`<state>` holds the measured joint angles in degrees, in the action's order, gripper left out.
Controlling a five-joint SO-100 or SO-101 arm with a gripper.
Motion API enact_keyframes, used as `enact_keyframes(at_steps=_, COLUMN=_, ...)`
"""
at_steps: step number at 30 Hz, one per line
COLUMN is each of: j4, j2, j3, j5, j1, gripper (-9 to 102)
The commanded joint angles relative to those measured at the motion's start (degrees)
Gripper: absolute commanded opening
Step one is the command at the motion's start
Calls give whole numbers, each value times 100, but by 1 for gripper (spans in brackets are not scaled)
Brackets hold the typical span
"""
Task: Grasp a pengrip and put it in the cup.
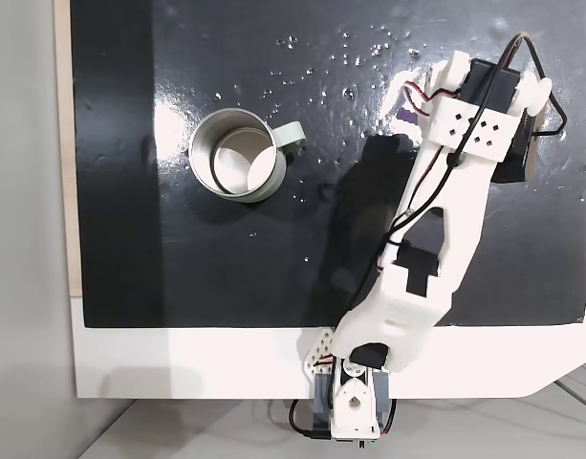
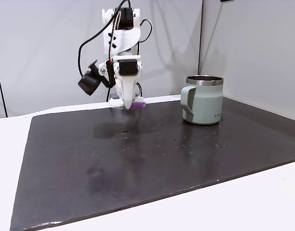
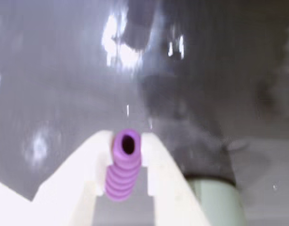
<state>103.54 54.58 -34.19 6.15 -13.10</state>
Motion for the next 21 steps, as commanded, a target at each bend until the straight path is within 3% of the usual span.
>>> enact_keyframes(at_steps=1, j4=141, j2=1450, j3=-457, j5=-53, j1=281, gripper=0)
enact_keyframes(at_steps=11, j4=132, j2=3595, j3=-1345, j5=-114, j1=1310, gripper=0)
enact_keyframes(at_steps=21, j4=105, j2=4052, j3=-1055, j5=-114, j1=2566, gripper=0)
